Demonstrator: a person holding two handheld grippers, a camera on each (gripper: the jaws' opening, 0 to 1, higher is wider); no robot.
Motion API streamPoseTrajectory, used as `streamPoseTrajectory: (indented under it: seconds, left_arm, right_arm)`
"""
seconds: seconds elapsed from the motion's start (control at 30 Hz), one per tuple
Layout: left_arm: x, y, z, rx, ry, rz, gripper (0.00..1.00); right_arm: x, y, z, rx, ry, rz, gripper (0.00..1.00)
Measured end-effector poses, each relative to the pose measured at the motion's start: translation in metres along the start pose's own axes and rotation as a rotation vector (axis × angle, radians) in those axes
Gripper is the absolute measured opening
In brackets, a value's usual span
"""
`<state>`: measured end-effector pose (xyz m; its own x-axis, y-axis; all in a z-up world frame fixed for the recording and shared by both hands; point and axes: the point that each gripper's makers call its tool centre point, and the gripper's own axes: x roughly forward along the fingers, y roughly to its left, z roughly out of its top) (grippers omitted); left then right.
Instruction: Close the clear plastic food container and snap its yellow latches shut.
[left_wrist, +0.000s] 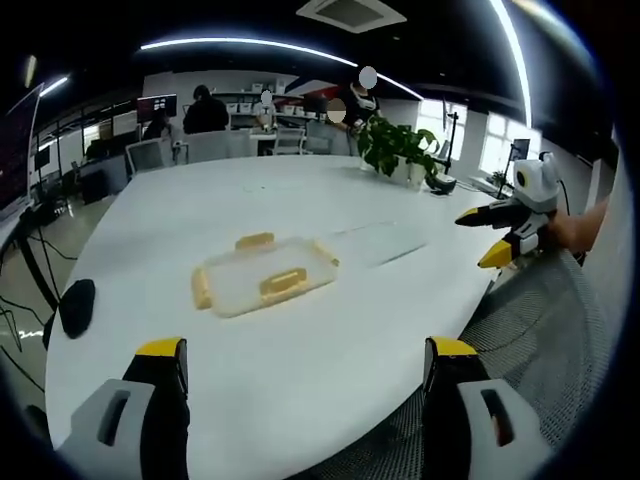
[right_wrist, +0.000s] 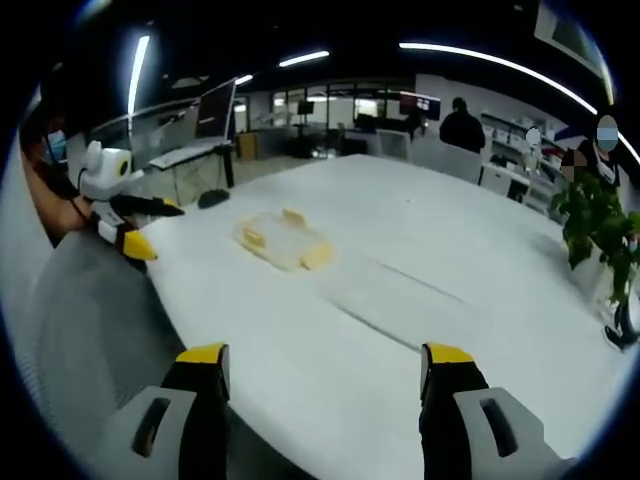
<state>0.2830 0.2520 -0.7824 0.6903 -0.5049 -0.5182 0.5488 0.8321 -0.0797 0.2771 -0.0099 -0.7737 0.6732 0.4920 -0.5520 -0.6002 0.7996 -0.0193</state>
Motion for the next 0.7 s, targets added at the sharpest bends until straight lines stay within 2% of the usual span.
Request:
streamPoseTrajectory:
  seconds: [0.7]
  left_arm:
    - [0.0016, -0.0017, -0.0051, -0.006, 0.022, -0.013, 0.99]
  right_arm:
    - [0.0012, 0.0007, -0.0049, 0.022, 0.017, 0.009, 0.78]
